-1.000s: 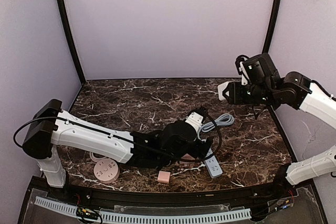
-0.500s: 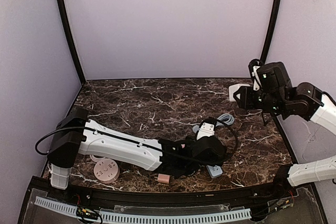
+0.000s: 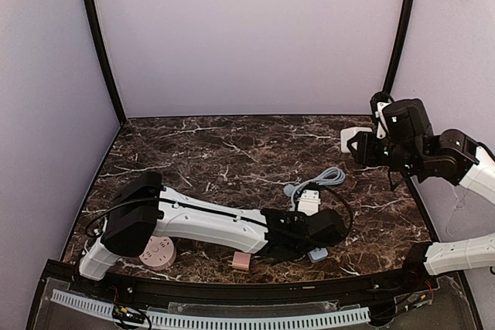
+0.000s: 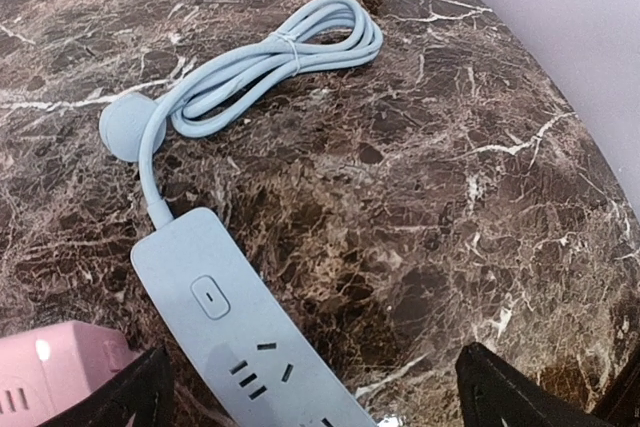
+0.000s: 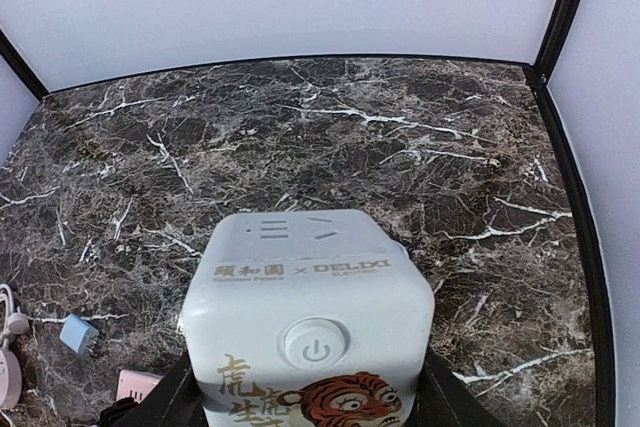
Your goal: Insert the plug
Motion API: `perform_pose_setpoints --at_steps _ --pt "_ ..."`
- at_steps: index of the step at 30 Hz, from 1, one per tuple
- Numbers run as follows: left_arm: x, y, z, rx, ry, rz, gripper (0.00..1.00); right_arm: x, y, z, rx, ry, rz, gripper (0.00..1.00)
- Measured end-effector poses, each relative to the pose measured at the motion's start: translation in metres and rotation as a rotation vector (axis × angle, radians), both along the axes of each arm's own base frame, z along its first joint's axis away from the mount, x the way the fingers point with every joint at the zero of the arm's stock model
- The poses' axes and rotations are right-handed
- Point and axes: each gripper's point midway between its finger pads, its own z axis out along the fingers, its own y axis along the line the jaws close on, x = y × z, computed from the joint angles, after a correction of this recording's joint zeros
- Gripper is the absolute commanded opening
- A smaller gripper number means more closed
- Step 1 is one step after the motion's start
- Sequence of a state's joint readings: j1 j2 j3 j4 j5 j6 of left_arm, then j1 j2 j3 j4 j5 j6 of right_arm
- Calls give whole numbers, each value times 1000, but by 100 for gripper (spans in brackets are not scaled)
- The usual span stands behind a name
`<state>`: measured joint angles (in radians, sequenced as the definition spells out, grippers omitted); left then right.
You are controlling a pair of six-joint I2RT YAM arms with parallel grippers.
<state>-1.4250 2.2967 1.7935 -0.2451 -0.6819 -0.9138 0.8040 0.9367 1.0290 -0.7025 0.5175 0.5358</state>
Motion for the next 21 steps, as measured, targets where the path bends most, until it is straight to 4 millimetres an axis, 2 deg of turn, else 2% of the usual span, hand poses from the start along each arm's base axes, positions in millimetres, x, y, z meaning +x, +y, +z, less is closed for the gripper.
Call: perform_pose_setpoints --at_steps 7,14,21 --pt "2 -2 -21 32 25 43 95 0 0 -3 3 -7 2 31" --pt "5 6 -35 82 26 96 92 1 1 -5 2 -8 5 31" --pt "7 1 -48 103 32 102 90 2 3 -9 5 -8 8 31"
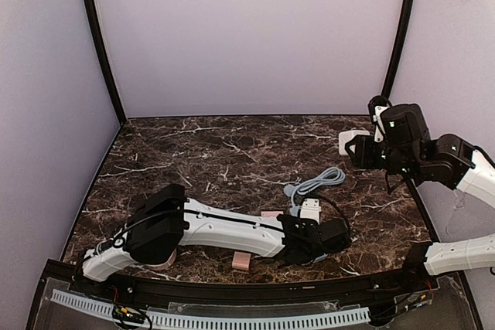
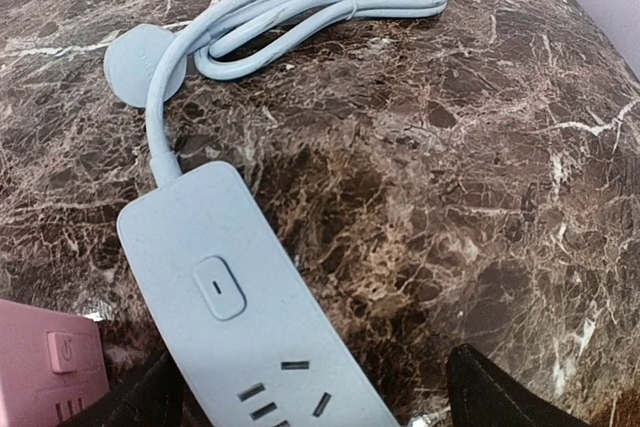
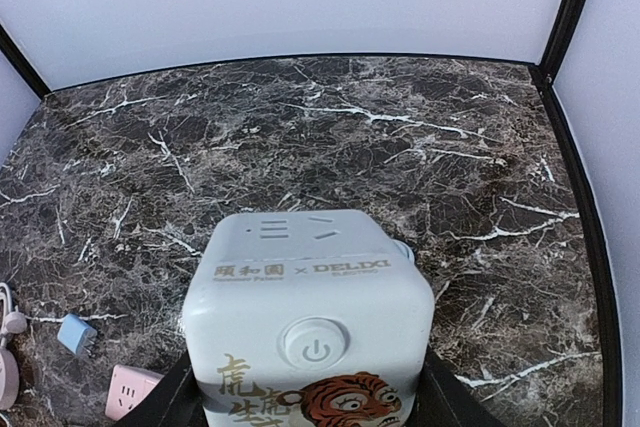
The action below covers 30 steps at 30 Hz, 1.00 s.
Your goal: Insert the plug
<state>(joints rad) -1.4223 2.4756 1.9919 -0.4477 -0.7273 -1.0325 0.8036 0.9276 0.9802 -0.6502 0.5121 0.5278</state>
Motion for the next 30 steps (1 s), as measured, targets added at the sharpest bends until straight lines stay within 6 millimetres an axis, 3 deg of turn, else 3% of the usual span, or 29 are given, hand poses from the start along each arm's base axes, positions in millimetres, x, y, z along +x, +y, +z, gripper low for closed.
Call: perform_pose_setpoints --at_steps 4,7,18,22,25,30 --pt "0 -2 -6 12 1 0 85 0 0 -3 -3 5 2 31" --pt "2 -3 -7 25 -8 -2 75 0 0 -3 -2 5 3 31" --pt "6 -6 -2 47 -54 -22 57 0 3 -3 10 6 15 31" --pt "9 -8 -1 83 -68 -66 37 -1 4 -3 13 7 18 31" --pt "15 -11 -2 125 -70 -133 33 -2 3 -3 17 4 21 31" --pt "19 -8 -7 49 11 -290 38 -4 2 0 18 -4 25 31"
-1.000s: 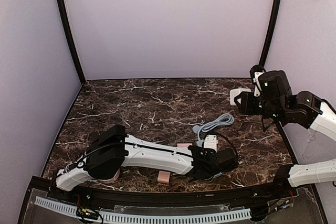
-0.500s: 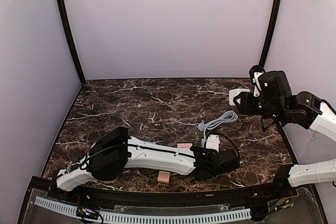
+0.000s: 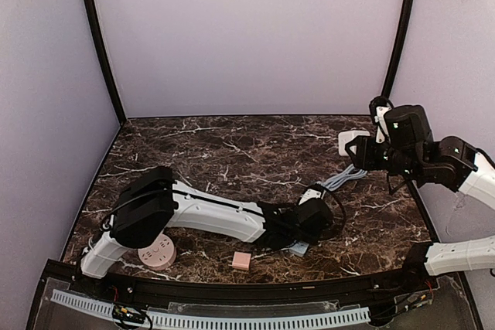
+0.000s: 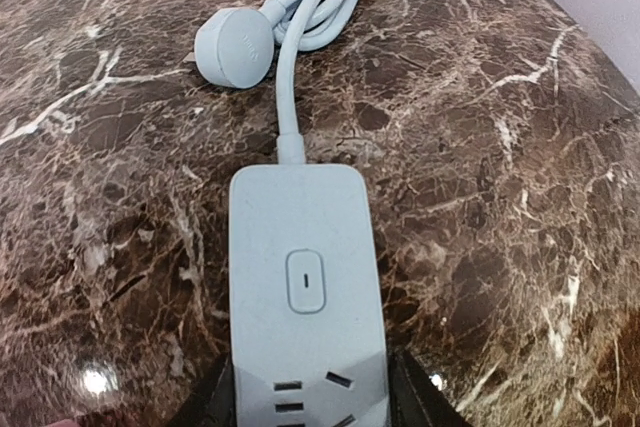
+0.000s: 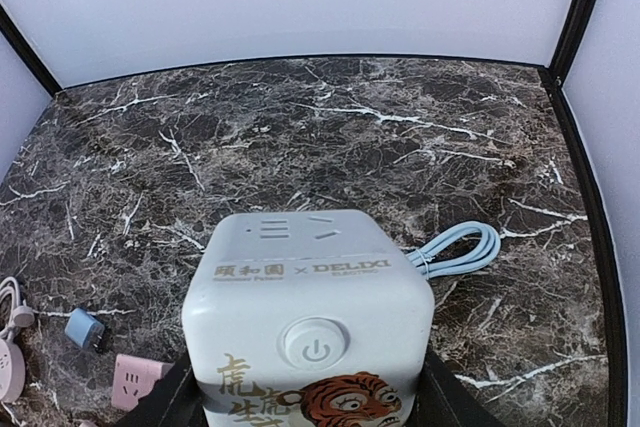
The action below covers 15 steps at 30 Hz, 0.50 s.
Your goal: Insert the plug
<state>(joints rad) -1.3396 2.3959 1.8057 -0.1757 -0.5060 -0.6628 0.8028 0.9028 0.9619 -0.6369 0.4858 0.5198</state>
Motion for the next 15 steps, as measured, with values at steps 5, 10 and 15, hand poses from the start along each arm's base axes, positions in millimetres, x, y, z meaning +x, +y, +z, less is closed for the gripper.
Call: perform_pose_setpoints --at_steps 5,10,15 --pt "-2 4 1 -53 29 -192 39 -2 0 -4 -14 15 11 31" --pt "-13 -5 1 -52 7 -335 45 -5 0 -10 -37 43 23 30" --pt "-19 -7 -1 -55 -13 -420 58 -8 3 -16 -58 85 48 30"
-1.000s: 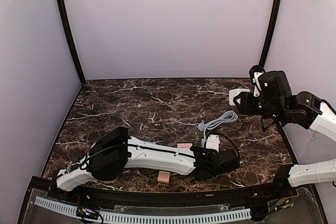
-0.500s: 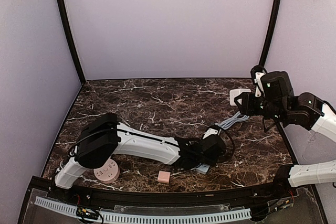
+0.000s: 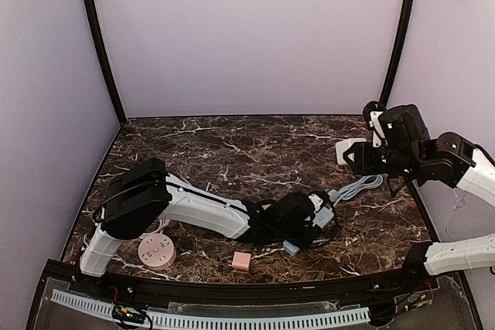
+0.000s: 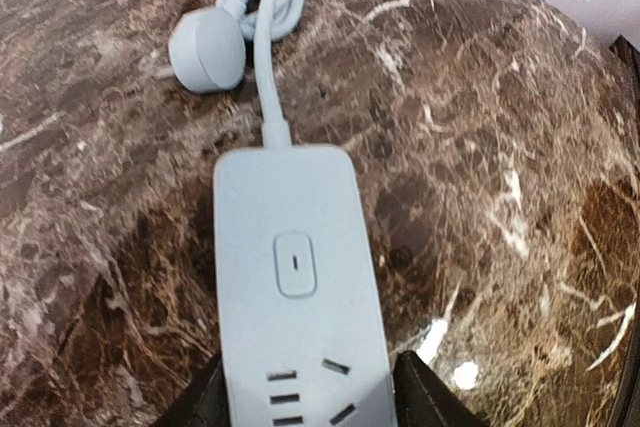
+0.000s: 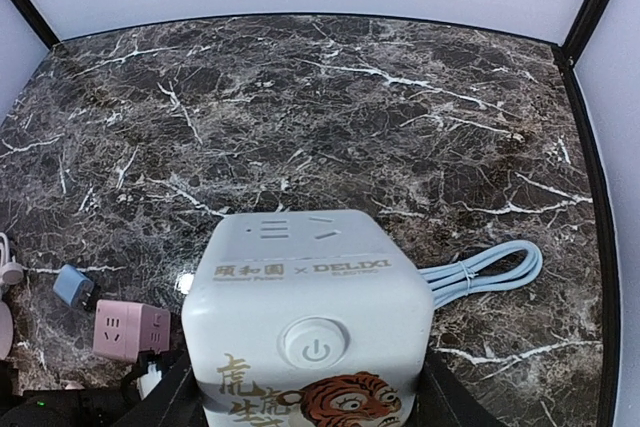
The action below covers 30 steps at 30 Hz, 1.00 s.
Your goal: Insert the plug
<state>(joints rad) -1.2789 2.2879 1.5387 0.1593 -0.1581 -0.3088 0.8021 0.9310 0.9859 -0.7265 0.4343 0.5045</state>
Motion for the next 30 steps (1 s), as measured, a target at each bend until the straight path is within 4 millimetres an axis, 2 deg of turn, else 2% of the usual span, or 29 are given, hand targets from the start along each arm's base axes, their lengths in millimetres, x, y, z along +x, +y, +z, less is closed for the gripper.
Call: perform_pose_setpoints --at_steps 3,5,7,12,16,20,25,27,30 --pt "-7 4 -9 28 -6 -51 69 -2 3 2 -3 17 21 30" --pt "-14 3 -8 34 -10 -83 77 -4 4 1 -7 30 34 30" --pt "-18 3 -8 39 -15 -103 89 -7 6 0 -12 51 52 29" --pt "-25 11 -6 67 -10 -136 94 -15 12 -11 -39 132 105 29" --pt "-31 23 2 87 -2 -150 96 -25 20 -29 -79 225 167 27" --pt "-32 39 33 74 -26 -138 96 -37 29 -45 -90 317 238 26" --pt "-25 53 97 -13 -88 -97 96 -50 45 -48 -42 377 331 23" --pt "-22 63 119 -45 -108 -79 97 -49 46 -52 -55 387 338 17" --pt "-18 82 137 -64 -139 -48 99 -49 51 -63 -76 427 356 8"
